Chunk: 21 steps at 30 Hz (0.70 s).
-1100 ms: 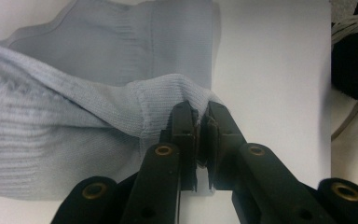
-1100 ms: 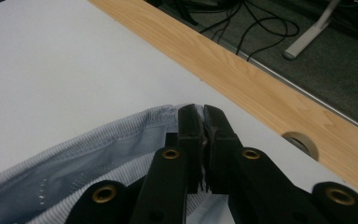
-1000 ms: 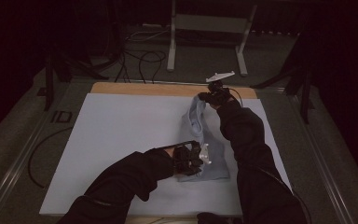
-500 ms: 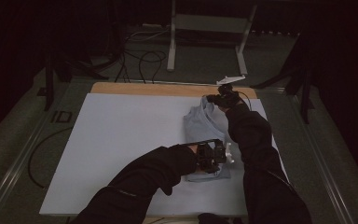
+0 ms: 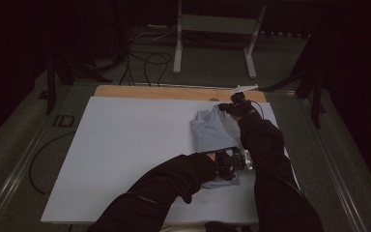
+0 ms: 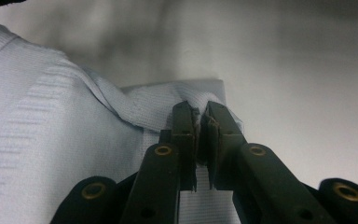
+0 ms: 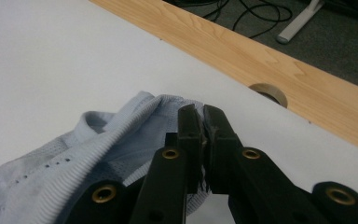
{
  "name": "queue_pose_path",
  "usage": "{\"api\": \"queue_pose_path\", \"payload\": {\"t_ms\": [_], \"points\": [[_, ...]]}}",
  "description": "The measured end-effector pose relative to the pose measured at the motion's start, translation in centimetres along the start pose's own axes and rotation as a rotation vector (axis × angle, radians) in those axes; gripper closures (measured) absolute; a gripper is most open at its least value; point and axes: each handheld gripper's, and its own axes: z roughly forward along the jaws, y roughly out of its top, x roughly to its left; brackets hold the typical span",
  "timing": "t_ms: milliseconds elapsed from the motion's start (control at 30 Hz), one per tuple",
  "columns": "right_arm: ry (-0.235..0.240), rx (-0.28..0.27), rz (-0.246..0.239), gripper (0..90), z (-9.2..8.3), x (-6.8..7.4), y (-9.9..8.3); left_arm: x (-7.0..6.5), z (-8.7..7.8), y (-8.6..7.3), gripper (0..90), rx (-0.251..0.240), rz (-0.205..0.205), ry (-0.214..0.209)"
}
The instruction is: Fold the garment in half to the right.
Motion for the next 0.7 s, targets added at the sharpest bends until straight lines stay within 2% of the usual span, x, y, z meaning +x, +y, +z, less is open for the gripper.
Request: {"api": "queue_pose_path", "payload": {"t_ms": [100,233,267,367,400,433,533,567,700], "points": [[0.0,-0.005,0.004,86.9,0.1,-0.3,-0.4,0.1,0.7,-0.1,83.5,0.005,-0.02,-0.002],[0.001,-0.024,-0.004,86.9,0.2,-0.3,-0.4,0.0,1.0,-0.3,83.4,0.008,-0.025,-0.004],[0.044,-0.059,0.006,86.9,0.3,-0.3,0.1,-0.1,1.0,-0.5,83.4,0.0,-0.027,0.002],[0.093,-0.08,0.013,86.9,0.8,0.0,0.9,-0.2,0.8,-0.6,83.3,-0.005,-0.03,0.009],[0.099,-0.081,0.008,86.9,0.9,0.2,1.1,-0.2,0.8,-0.6,83.4,-0.005,-0.03,0.009],[0.124,-0.082,0.001,86.9,1.2,0.4,1.3,-0.3,0.8,-0.7,83.3,-0.005,-0.038,0.01],[0.15,-0.091,-0.009,86.8,1.6,0.8,1.5,-0.4,0.7,-0.8,83.1,-0.006,-0.042,0.016],[0.175,-0.108,0.008,86.8,1.9,1.0,1.5,-0.4,0.7,-0.9,83.1,-0.007,-0.047,0.019],[0.178,-0.109,-0.001,83.7,2.4,1.3,1.6,-0.2,0.7,-0.8,83.0,-0.011,-0.061,0.022]]}}
